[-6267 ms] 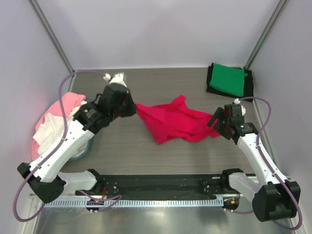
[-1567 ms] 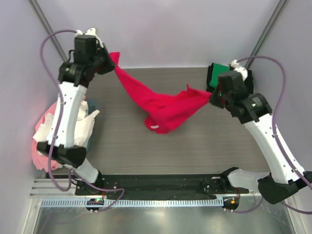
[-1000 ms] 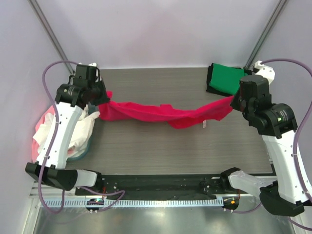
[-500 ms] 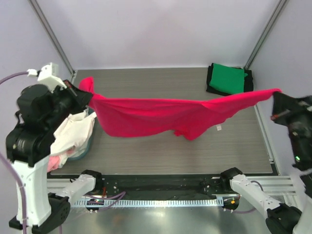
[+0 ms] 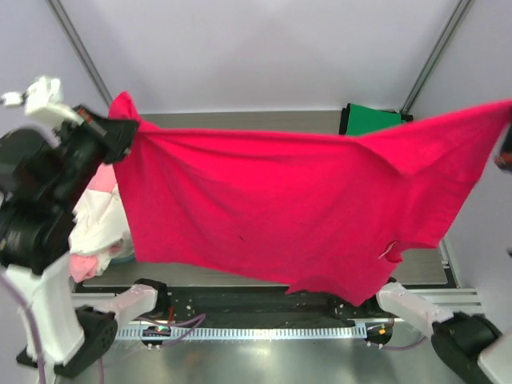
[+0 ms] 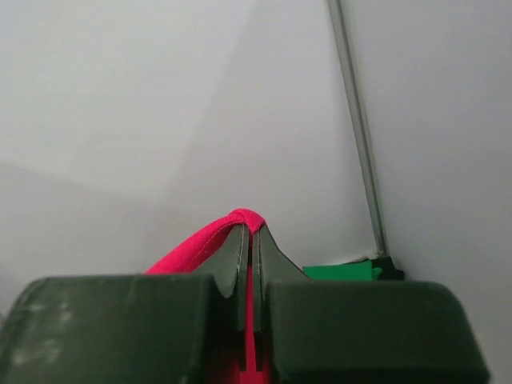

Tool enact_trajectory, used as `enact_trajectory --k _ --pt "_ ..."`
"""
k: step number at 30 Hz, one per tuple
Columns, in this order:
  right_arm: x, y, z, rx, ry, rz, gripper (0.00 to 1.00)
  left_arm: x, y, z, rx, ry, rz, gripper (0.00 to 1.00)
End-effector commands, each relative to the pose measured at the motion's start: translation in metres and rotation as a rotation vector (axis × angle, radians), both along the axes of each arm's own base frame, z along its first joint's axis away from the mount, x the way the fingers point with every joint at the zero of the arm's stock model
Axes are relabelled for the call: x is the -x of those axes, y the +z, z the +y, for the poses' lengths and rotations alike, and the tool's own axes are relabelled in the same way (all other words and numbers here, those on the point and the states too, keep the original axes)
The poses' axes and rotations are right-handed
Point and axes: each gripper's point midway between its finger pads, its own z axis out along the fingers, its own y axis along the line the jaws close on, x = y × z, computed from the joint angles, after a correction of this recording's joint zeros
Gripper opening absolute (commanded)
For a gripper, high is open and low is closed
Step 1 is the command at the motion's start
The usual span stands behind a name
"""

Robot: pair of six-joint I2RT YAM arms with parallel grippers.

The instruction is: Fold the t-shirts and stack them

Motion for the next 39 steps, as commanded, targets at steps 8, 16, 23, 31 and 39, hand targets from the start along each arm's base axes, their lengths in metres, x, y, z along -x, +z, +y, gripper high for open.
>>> enact_trajectory --k 8,16,23,31,39 --pt "-0.330 -0.249 0.068 0.239 -0.279 0.840 0.01 -0.191 -0.287 -0.003 -0.031 0.191 0.869 0.09" --pt "-0.323 -0.300 0.075 0.191 -0.203 0.970 0.87 -0.175 -0.363 0.009 -0.107 0.190 1.005 0.89" --pt "-0.270 -0.407 0.132 -0.010 0.179 1.057 0.86 -0.128 -0.385 -0.003 -0.085 0.111 0.996 0.90" --pt "-0.260 -0.498 0.239 -0.270 0.693 1.171 0.82 -0.090 -0.440 -0.028 -0.069 0.009 1.063 0.86" --pt "-0.271 -0.549 0.273 -0.336 0.821 1.266 0.80 -0.072 -0.459 -0.038 -0.057 0.004 1.083 0.84"
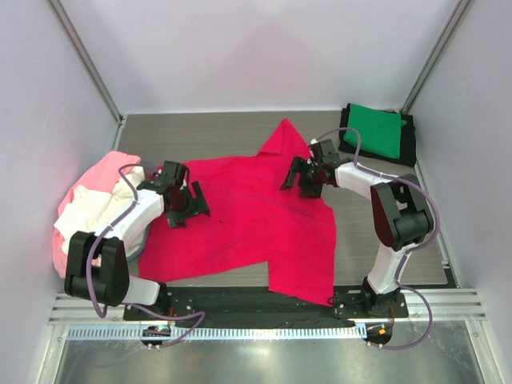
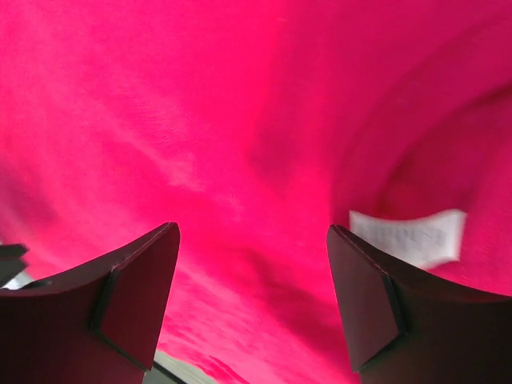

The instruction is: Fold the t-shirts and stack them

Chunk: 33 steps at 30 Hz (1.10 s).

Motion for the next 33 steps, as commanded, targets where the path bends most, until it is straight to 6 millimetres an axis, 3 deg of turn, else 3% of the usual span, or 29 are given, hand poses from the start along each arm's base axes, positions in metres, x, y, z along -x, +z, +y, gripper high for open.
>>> enact_trajectory --k 1,4,7,10,14,17,18,22,25,28,29,33 --pt "-0.024 0.023 0.025 -0.127 0.026 -0.091 0.80 -0.013 0.014 -0.008 0.045 0.012 -0.095 0.84" --pt "-0.019 -0.010 0.009 -0.061 -0.031 -0.026 0.80 -0.013 0.018 -0.004 0.032 0.014 -0.104 0.84" --pt "0.003 -0.049 -0.032 0.031 -0.156 0.082 0.79 -0.010 0.024 -0.002 0.021 0.013 -0.110 0.84" --pt "0.021 -0.067 -0.063 0.128 -0.228 0.132 0.79 -0.010 0.036 -0.001 0.025 0.012 -0.137 0.84" --pt "0.049 -0.073 -0.105 0.222 -0.307 0.185 0.80 -0.006 0.051 0.001 0.017 0.004 -0.159 0.84" --pt "0.065 -0.063 -0.137 0.289 -0.359 0.190 0.82 -0.004 0.066 0.003 0.013 -0.003 -0.186 0.84" --pt "0.063 -0.050 -0.149 0.299 -0.391 0.157 0.82 -0.003 0.075 0.004 0.017 -0.004 -0.209 0.84" --pt "0.075 -0.026 -0.174 0.385 -0.392 0.127 0.83 0.005 0.096 0.006 0.022 -0.013 -0.262 0.85" --pt "0.066 -0.001 -0.156 0.303 -0.308 0.086 0.82 0.011 0.106 0.015 -0.020 -0.023 -0.293 0.86" --pt "0.045 0.036 -0.132 0.175 -0.239 -0.002 0.82 0.013 0.113 0.027 -0.088 -0.041 -0.315 0.86" --pt "0.031 0.055 -0.127 0.145 -0.233 -0.050 0.82 0.015 0.116 0.029 -0.101 -0.047 -0.331 0.86" --pt "-0.005 0.084 -0.124 0.117 -0.251 -0.125 0.78 0.017 0.119 0.041 -0.174 -0.088 -0.370 0.86"
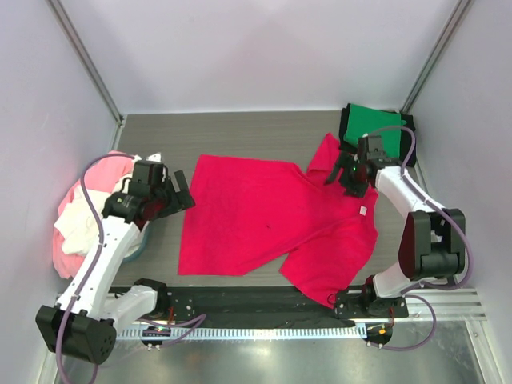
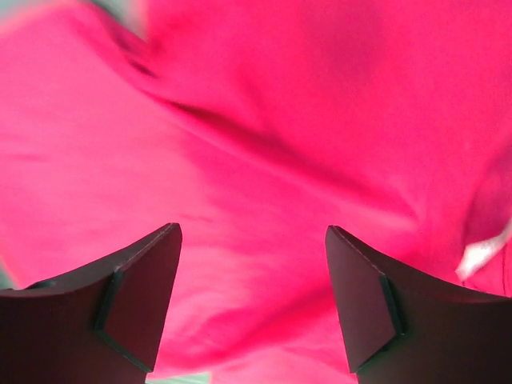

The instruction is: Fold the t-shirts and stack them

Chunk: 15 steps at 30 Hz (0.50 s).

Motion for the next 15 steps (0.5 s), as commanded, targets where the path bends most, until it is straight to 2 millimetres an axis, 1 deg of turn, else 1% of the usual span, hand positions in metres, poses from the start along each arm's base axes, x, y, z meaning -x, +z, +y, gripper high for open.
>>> enact_trajectory --k 1,2,3,4,5,6,7,9,10,11,15 --pt "-0.042 0.051 0.009 -0.029 0.036 -0.148 0.77 0.004 0.009 0.018 -0.115 -0.032 -0.052 0.86" --pt "-0.056 0.057 0.006 -0.013 0.025 -0.169 0.74 0.003 0.008 0.024 -0.147 -0.024 -0.065 0.86" --pt "-0.063 0.046 0.006 -0.006 0.021 -0.140 0.73 0.005 0.008 0.026 -0.150 -0.015 -0.078 0.87" --pt "-0.070 0.040 0.005 -0.003 0.018 -0.127 0.71 0.006 0.009 0.025 -0.143 -0.016 -0.086 0.88" --pt "-0.082 0.046 0.006 -0.008 0.019 -0.144 0.68 0.005 0.012 0.022 -0.127 -0.026 -0.101 0.88" --pt "-0.088 0.028 0.007 -0.009 0.018 -0.103 0.66 0.005 0.012 0.022 -0.124 -0.023 -0.105 0.88" --pt "-0.099 0.031 0.009 -0.018 0.016 -0.116 0.63 0.004 0.012 0.023 -0.127 -0.018 -0.109 0.88" --pt "-0.110 0.023 0.009 -0.015 0.012 -0.106 0.61 0.005 0.011 0.026 -0.143 -0.013 -0.100 0.88" --pt "-0.114 0.012 0.009 -0.014 0.009 -0.082 0.60 0.005 0.009 0.027 -0.151 -0.011 -0.089 0.88" --pt "-0.122 0.013 0.009 -0.012 0.007 -0.091 0.59 0.005 0.008 0.027 -0.152 -0.008 -0.085 0.88" --pt "-0.134 -0.002 0.007 0.005 -0.010 -0.068 0.56 0.006 0.008 0.027 -0.150 -0.010 -0.089 0.88"
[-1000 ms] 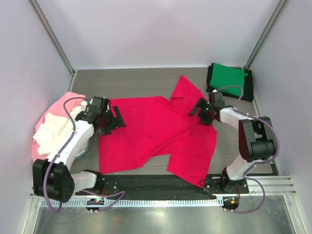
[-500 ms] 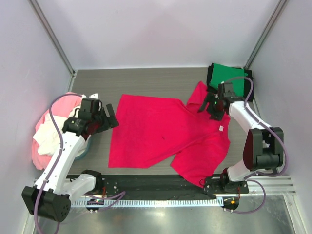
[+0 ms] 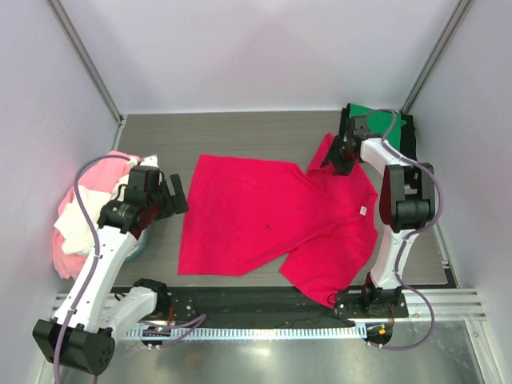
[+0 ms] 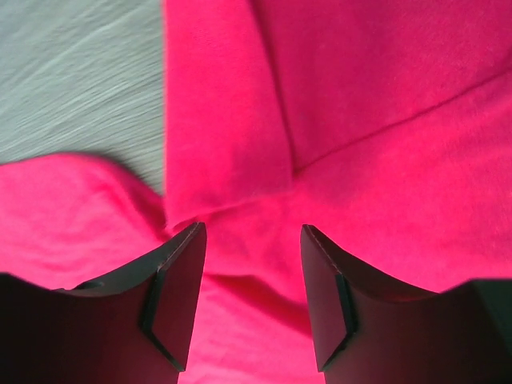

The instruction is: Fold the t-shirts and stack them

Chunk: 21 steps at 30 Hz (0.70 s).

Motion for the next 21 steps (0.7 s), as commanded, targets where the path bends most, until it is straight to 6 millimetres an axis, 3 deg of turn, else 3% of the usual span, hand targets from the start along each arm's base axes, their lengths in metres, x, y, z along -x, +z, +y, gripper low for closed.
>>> enact_trajectory --k 1,8,16,19,21 --pt "-0.022 0.012 -0.001 0.010 -0.015 -0.043 0.56 -0.001 0.002 0.003 -0.022 -0.003 -0.021 0.88" --pt "-0.037 -0.002 -0.001 0.019 -0.008 -0.031 0.53 0.000 0.004 0.004 -0.015 0.000 -0.034 0.88" --pt "-0.035 -0.023 -0.003 0.030 -0.009 0.009 0.49 0.000 0.004 0.004 -0.017 0.000 -0.035 0.88" --pt "-0.033 -0.028 -0.002 0.026 -0.004 0.018 0.43 0.000 0.004 0.004 -0.017 0.000 -0.035 0.88" --pt "-0.032 -0.028 0.000 0.015 0.001 0.021 0.33 0.001 0.004 0.004 -0.017 0.000 -0.035 0.88"
